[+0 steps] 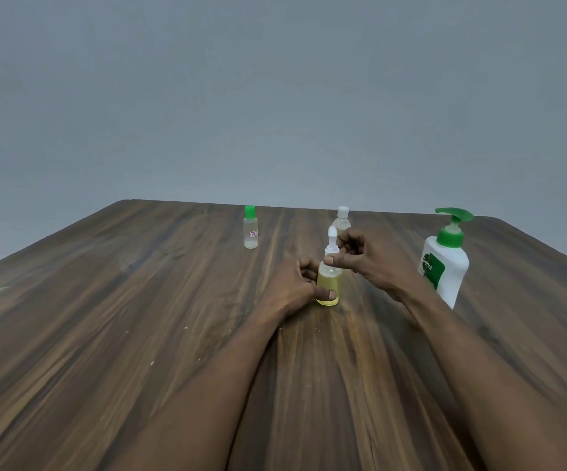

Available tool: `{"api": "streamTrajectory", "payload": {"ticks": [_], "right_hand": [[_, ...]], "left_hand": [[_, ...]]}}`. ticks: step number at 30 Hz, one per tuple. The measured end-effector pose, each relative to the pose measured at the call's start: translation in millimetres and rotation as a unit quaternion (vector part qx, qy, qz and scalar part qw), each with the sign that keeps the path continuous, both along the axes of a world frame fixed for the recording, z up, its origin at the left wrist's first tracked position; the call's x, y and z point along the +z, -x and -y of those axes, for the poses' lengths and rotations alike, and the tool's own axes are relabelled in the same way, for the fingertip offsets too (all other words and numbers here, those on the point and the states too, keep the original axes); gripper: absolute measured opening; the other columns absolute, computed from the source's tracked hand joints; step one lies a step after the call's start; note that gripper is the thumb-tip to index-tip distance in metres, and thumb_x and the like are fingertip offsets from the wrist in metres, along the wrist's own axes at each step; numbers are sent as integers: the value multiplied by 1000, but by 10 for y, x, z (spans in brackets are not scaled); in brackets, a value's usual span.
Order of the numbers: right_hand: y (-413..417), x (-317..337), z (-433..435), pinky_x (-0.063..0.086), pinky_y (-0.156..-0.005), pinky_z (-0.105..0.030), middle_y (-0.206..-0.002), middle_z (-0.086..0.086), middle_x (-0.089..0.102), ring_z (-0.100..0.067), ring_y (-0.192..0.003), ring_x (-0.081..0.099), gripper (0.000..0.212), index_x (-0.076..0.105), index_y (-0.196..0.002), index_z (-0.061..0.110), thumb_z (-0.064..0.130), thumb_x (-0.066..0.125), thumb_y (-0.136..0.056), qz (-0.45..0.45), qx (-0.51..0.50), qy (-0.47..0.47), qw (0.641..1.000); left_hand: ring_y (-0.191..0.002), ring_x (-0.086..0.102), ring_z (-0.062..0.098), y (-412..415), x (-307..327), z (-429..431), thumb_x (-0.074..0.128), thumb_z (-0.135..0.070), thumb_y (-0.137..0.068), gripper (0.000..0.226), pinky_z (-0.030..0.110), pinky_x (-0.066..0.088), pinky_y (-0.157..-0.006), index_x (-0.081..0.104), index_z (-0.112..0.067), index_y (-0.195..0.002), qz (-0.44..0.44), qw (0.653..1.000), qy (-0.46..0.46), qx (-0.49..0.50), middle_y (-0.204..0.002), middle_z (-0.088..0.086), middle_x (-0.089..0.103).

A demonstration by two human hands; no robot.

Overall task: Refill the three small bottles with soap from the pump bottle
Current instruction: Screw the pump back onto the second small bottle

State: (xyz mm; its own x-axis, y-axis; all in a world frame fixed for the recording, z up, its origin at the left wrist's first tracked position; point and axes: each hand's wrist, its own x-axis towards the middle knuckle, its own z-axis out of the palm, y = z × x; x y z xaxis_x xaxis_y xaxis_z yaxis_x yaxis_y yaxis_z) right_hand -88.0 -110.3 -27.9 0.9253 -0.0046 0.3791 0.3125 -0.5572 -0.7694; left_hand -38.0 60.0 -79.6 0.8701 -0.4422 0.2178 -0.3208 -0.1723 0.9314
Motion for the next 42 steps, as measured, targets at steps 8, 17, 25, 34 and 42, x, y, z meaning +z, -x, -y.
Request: {"api": "streamTrajectory", "payload": {"ticks": [8, 17, 25, 34, 42], "right_hand": [[7, 3, 109, 47, -74, -26, -98, 10, 69, -7, -88, 60, 33, 72, -105, 27, 45, 75, -78, -54, 44, -70, 995], [-34, -165, 59, 49, -78, -33, -89, 1, 67, -9, -81, 58, 36, 70, -103, 13, 27, 86, -74, -37, 16, -112, 993], [7, -142, 86, 44, -72, -22, -97, 10, 72, -6, -87, 60, 20, 75, -100, 26, 25, 78, -80, -36, 27, -140, 989], [18, -133, 58, 47, -69, -18, -90, 12, 73, -1, -78, 61, 18, 75, -98, 24, 16, 78, -82, -31, 13, -144, 989], [27, -146, -4, 46, -73, -24, -106, -3, 71, -6, -82, 59, 38, 72, -108, 20, 28, 79, -71, -44, 5, -141, 989]], "left_hand": [[-62, 63, -2, 20, 28, 3, 91, 1, -62, 37, 14, 49, -61, 73, -12, -92, -2, 1000, -12, 0, -77, -6, 72], [-74, 71, 7, 49, 46, -18, 91, -1, -63, 40, 19, 57, -68, 74, -6, -99, 12, 1000, -22, 13, -91, 7, 79], [-69, 68, 5, 72, 77, -13, 91, 0, -62, 38, 17, 54, -65, 75, -6, -97, 12, 999, -26, 15, -89, 7, 78], [-76, 71, 13, 54, 59, -8, 92, -2, -62, 40, 29, 57, -74, 75, -8, -97, 17, 999, -30, 16, -93, 9, 79], [-69, 68, 5, 42, 47, -1, 92, -2, -61, 39, 17, 54, -63, 75, -10, -95, 19, 999, -34, 22, -87, 5, 78]]}}
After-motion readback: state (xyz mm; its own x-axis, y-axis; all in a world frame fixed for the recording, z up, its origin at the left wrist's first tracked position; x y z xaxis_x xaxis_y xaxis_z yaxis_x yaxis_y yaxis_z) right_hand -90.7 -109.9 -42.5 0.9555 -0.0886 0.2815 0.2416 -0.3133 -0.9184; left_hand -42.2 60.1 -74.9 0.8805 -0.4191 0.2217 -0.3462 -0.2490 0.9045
